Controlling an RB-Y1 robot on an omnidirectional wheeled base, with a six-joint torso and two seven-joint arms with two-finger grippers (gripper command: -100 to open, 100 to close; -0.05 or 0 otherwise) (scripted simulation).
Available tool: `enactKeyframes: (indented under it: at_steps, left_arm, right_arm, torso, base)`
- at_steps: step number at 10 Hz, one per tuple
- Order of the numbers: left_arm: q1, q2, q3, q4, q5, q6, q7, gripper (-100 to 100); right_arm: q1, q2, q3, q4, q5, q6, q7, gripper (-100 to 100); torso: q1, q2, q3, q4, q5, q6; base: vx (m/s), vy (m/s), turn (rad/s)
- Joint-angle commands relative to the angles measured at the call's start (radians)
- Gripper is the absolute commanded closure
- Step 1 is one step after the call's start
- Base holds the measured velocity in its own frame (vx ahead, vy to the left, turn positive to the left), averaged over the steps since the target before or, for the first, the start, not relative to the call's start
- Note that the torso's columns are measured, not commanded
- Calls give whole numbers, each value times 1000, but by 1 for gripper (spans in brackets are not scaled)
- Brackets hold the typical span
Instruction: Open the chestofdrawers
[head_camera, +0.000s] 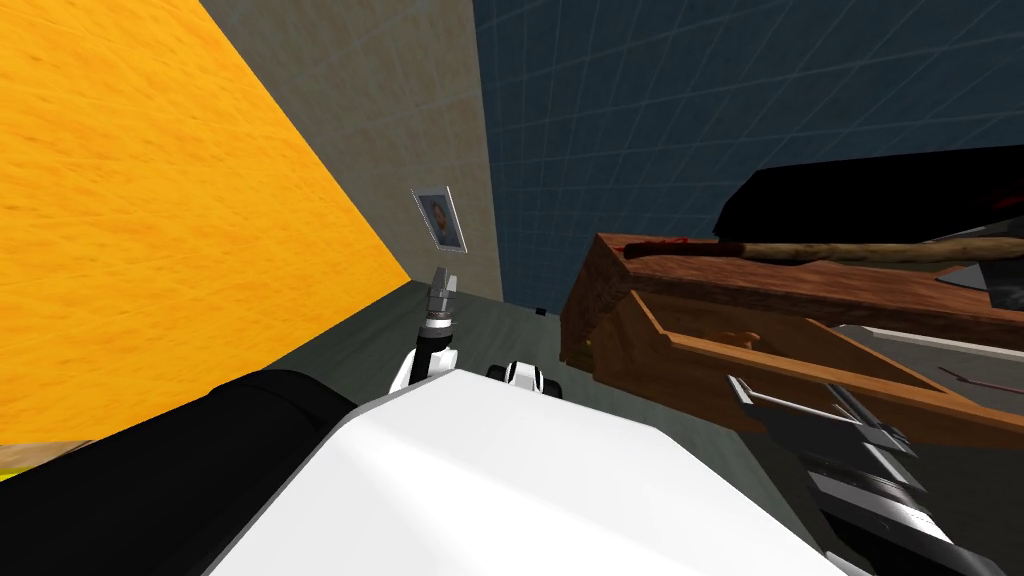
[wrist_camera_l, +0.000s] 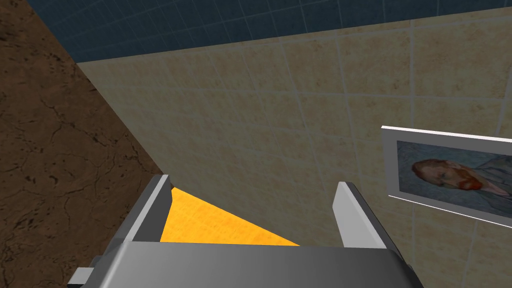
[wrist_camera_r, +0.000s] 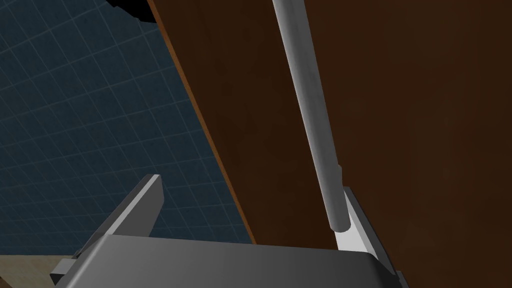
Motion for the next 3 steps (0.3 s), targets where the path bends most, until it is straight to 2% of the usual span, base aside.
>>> enactKeyframes:
  at_steps: [1, 3]
  left_arm:
    - [0, 0, 0, 0, 0, 0, 0, 0]
    - [0, 0, 0, 0, 0, 0, 0, 0]
  right_arm:
    - [0, 0, 1, 0, 0, 0, 0, 0]
    - [1, 1, 1, 1, 1, 1, 0, 0]
  torso:
    - [0, -1, -1, 0, 0, 0]
    - [0, -2, -1, -1, -1, 0]
  base:
    - [0, 0, 0]
    - [0, 0, 0]
